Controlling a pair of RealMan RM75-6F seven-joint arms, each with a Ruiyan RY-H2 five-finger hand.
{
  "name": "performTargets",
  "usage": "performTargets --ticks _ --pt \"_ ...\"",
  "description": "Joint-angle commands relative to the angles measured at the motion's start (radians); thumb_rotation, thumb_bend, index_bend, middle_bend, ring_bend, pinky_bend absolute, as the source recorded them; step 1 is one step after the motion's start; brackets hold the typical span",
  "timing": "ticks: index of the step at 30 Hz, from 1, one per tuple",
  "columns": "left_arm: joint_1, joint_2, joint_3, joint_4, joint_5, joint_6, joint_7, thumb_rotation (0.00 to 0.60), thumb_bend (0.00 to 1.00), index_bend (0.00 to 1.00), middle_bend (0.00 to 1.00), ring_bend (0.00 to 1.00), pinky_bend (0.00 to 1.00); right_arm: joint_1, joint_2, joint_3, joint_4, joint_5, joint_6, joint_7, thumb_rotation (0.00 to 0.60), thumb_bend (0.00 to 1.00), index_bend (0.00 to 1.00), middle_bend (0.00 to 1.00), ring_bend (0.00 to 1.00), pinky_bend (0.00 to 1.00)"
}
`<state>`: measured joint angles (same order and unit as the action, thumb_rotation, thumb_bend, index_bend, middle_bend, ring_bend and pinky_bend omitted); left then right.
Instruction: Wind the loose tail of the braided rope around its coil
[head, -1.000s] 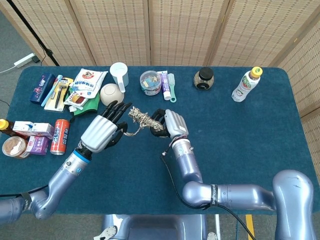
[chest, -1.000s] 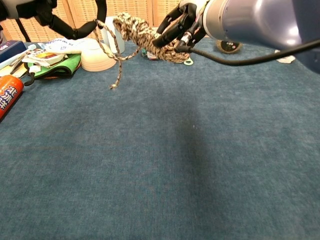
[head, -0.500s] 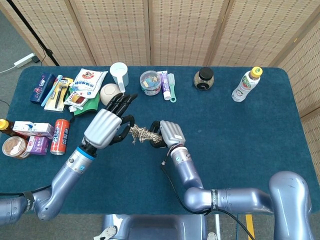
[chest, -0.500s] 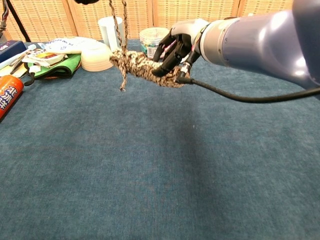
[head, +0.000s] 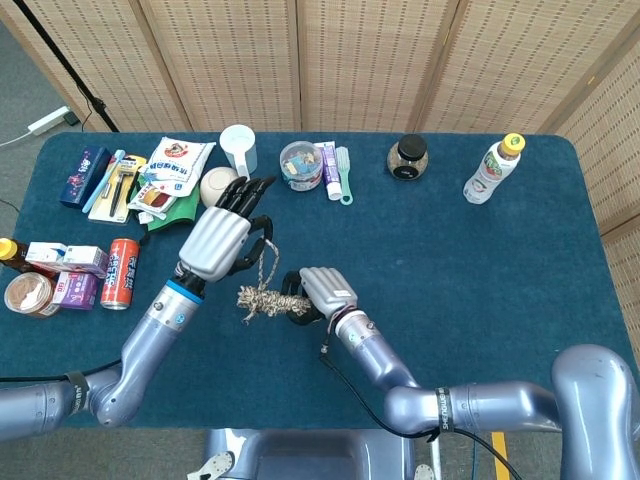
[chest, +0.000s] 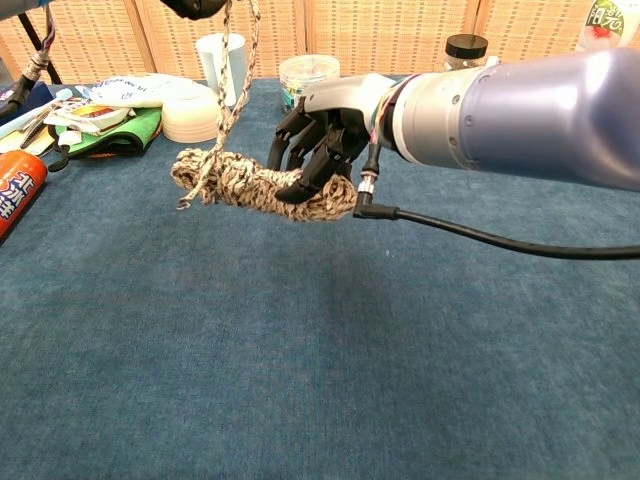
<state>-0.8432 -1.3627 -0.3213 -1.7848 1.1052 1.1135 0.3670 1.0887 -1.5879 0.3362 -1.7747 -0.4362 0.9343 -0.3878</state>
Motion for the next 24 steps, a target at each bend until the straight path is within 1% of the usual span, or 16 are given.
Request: performTargets --ticks 1,5,11,17,20,22,24 --pt "-0.004 -0.013 0.0 0.027 -0.017 -0.003 0.003 0.6 0.5 0.58 0.0 0.0 0.0 -0.016 0.024 -0.012 -0.024 -0.039 -0.042 0.032 0.6 0.7 0.58 0.61 0.47 0.62" --pt "-0.001 -0.025 0.012 0.06 -0.023 -0.002 -0.003 0.6 0.5 0.58 0.0 0.0 0.0 -0.029 0.044 -0.007 -0.045 -0.068 -0.093 0.083 0.6 0.71 0.58 0.61 0.47 0.62" --pt "0.002 -0.044 0.023 0.111 -0.029 -0.007 -0.018 0.6 0.5 0.58 0.0 0.0 0.0 -0.048 0.075 0.023 -0.088 -0.106 -0.153 0.18 0.6 0.7 0.58 0.61 0.47 0.62" --pt "-0.002 -0.071 0.036 0.153 -0.026 -0.016 -0.025 0.6 0.5 0.58 0.0 0.0 0.0 -0.063 0.107 0.056 -0.137 -0.131 -0.172 0.262 0.6 0.7 0.58 0.61 0.47 0.62" --pt "-0.002 -0.092 0.05 0.18 -0.022 -0.021 -0.025 0.6 0.5 0.58 0.0 0.0 0.0 -0.07 0.123 0.077 -0.16 -0.132 -0.17 0.308 0.6 0.7 0.58 0.61 0.47 0.62" --pt "0.004 -0.107 0.066 0.203 -0.023 -0.029 -0.036 0.6 0.5 0.58 0.0 0.0 0.0 -0.073 0.136 0.101 -0.171 -0.126 -0.156 0.336 0.6 0.7 0.58 0.61 0.47 0.62" --pt "0.01 -0.115 0.075 0.22 -0.014 -0.031 -0.048 0.6 0.5 0.58 0.0 0.0 0.0 -0.07 0.146 0.109 -0.176 -0.118 -0.145 0.348 0.6 0.7 0.58 0.61 0.47 0.62"
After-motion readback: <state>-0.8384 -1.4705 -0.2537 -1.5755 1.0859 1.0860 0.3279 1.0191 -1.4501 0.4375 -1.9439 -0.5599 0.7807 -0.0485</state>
